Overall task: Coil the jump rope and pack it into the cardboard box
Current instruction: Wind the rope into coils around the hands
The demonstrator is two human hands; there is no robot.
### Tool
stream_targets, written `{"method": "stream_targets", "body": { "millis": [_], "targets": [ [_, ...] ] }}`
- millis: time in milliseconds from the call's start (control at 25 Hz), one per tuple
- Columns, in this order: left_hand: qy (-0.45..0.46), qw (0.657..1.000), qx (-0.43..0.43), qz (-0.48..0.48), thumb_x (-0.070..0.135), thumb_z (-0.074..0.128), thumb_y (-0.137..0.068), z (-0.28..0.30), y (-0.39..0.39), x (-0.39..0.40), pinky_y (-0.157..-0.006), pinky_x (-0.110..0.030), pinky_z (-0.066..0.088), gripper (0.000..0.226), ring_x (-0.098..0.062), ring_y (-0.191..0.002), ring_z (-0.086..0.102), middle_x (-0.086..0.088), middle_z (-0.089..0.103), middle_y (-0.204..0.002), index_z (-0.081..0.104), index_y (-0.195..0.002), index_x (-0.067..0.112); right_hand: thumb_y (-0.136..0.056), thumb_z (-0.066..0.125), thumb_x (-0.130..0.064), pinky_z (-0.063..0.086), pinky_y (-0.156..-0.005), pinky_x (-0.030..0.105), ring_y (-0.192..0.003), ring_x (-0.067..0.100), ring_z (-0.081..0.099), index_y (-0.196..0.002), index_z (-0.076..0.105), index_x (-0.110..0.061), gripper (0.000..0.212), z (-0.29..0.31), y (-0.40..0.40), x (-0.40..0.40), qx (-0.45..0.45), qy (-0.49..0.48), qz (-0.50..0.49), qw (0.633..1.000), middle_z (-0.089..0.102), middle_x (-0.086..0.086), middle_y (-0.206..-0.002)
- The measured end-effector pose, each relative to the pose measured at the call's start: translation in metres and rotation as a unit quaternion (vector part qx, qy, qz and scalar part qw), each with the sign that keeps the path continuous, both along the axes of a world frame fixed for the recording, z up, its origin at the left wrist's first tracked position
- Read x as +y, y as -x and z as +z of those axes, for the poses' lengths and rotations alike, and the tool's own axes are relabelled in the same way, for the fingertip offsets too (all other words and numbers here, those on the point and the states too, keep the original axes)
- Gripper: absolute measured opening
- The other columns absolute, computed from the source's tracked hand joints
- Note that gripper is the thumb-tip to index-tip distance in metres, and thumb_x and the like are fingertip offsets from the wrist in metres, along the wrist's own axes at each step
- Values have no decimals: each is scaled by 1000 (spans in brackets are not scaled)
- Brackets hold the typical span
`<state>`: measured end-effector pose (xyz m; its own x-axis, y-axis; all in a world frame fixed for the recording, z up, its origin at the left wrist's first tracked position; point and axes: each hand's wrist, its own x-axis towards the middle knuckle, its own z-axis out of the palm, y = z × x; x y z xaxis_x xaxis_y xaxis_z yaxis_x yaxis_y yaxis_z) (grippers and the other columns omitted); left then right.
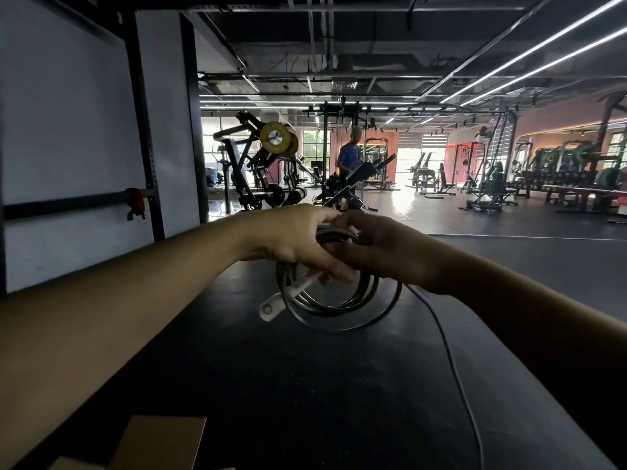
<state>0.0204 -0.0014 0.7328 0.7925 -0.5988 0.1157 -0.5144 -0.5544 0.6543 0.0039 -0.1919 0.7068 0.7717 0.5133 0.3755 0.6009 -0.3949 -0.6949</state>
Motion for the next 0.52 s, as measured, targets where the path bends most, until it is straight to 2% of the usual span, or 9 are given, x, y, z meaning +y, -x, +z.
{"method": "stream_targets", "body": {
  "millis": [40,120,200,320,400,480,520],
  "targets": [
    [2,999,33,-3,17,86,-75,-1,1,-4,-71,-30,61,47,-21,-79,75,-5,79,-92,62,-116,15,-97,65,-20,45,-56,9,-61,-6,61,-112,61,-12,16,3,3,-2,14,3,1,1000,69,-7,-79],
    [-20,999,33,-10,22,79,-82,-6,4,-8,-55,-26,55,23,-15,-58,67,-5,74,-70,67,-98,10,-96,66,-26,43,-57,17,-64,4,59,-113,57,-9,26,6,4,-9,48,12,-4,999,70,3,-79],
    [-59,998,-8,-7,31,75,-85,-12,6,-10,-48,-21,46,26,-7,-46,57,1,65,-58,71,-90,6,-93,69,-28,45,-57,18,-65,8,60,-112,55,-8,30,6,3,-13,58,40,-5,997,74,15,-89],
    [-167,980,-108,-20,42,70,-89,-16,4,-11,-48,-15,39,34,-2,-44,49,7,57,-56,68,-83,8,-86,75,-40,41,-49,19,-53,2,50,-109,59,-15,37,9,1,-16,19,103,-30,994,73,12,-99],
    [-216,963,-161,-14,49,67,-89,-15,3,-5,-50,-18,38,39,-4,-49,49,6,57,-60,68,-86,10,-85,68,-51,40,-47,19,-49,3,50,-103,64,-16,40,13,1,-24,-10,134,-56,989,73,7,-85],
    [-169,971,-166,25,51,68,-87,-13,-1,7,-50,-20,36,41,-8,-51,47,2,57,-63,68,-91,10,-87,57,-61,39,-45,20,-46,6,49,-97,70,-15,49,14,1,-39,-24,119,-85,989,66,4,-69],
    [-99,984,-141,49,50,68,-87,-13,-2,14,-49,-21,36,42,-9,-50,45,1,55,-62,67,-92,8,-87,53,-66,39,-48,24,-49,11,48,-95,73,-17,54,13,0,-48,-20,84,-94,992,63,4,-68]
  ]
}}
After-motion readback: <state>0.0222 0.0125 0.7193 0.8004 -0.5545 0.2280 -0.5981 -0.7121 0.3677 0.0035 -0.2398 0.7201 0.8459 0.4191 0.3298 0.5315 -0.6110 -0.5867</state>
